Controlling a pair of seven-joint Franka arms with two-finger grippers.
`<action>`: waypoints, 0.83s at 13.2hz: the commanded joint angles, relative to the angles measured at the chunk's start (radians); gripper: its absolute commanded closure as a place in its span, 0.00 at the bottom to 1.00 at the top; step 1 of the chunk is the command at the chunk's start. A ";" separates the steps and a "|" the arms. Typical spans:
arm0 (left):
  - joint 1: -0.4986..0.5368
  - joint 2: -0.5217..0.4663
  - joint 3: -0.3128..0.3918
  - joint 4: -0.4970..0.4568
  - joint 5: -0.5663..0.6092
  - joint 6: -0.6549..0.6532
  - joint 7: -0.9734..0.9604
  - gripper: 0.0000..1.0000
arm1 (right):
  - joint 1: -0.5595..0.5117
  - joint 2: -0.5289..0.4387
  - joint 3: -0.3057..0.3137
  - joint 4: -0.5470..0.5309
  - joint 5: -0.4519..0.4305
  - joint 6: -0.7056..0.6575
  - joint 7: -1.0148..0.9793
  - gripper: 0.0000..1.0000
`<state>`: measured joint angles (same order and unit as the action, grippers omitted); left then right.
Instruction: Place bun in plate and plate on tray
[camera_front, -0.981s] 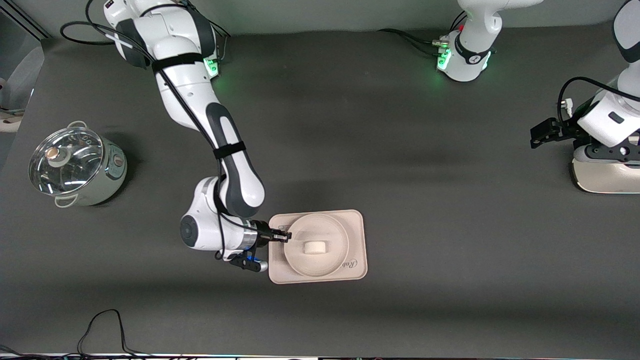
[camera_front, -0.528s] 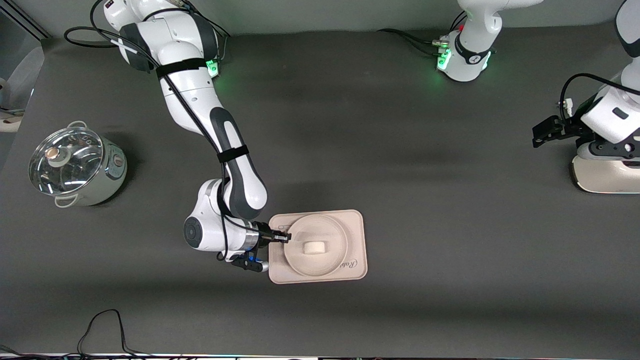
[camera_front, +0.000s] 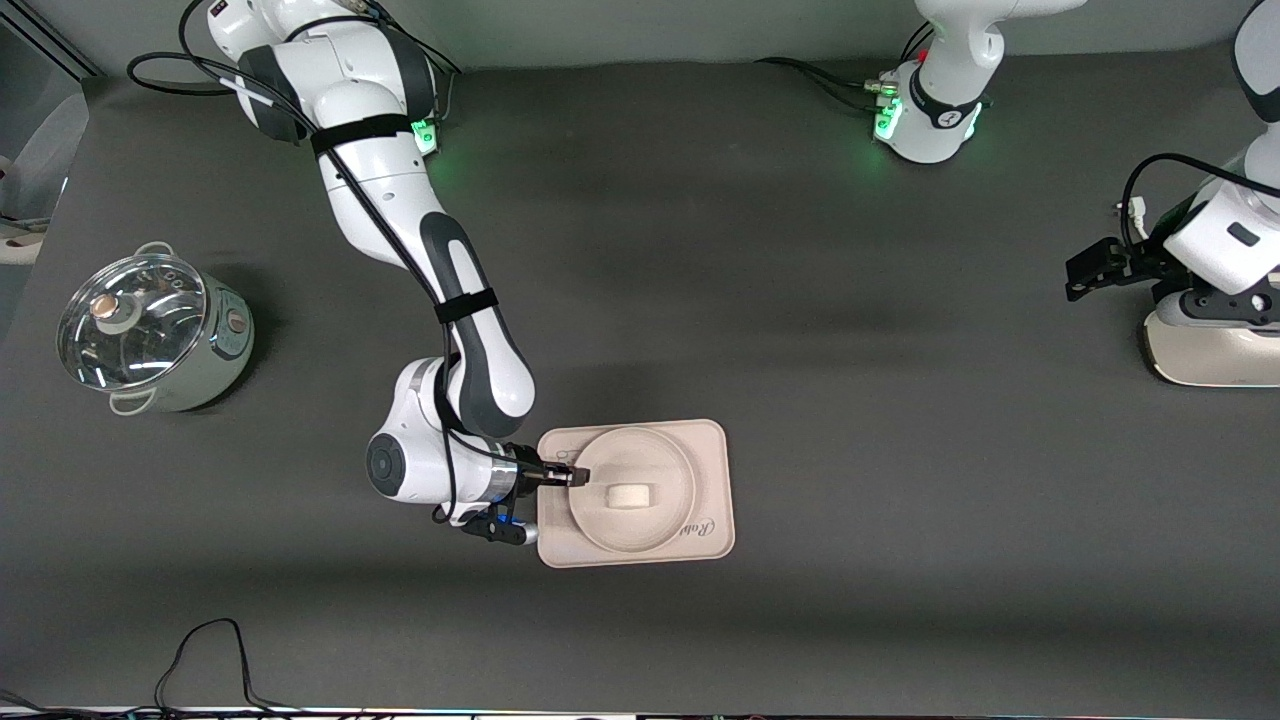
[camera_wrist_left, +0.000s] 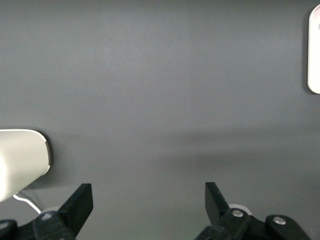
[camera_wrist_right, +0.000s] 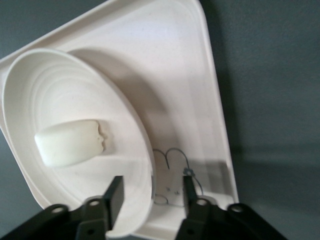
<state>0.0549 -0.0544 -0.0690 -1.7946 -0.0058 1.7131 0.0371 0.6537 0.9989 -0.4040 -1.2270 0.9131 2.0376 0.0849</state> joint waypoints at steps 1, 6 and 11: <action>-0.012 0.102 0.003 0.165 0.010 -0.120 -0.005 0.00 | 0.004 -0.152 -0.006 -0.087 -0.170 -0.101 -0.069 0.00; -0.013 0.159 0.003 0.262 0.007 -0.184 -0.020 0.00 | 0.017 -0.602 -0.022 -0.530 -0.554 -0.120 -0.211 0.00; -0.007 0.130 0.005 0.262 0.003 -0.175 -0.016 0.00 | 0.014 -0.935 -0.088 -0.594 -0.756 -0.330 -0.200 0.00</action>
<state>0.0508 0.0913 -0.0698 -1.5519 -0.0049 1.5607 0.0350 0.6532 0.1916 -0.4743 -1.7876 0.2250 1.7618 -0.0999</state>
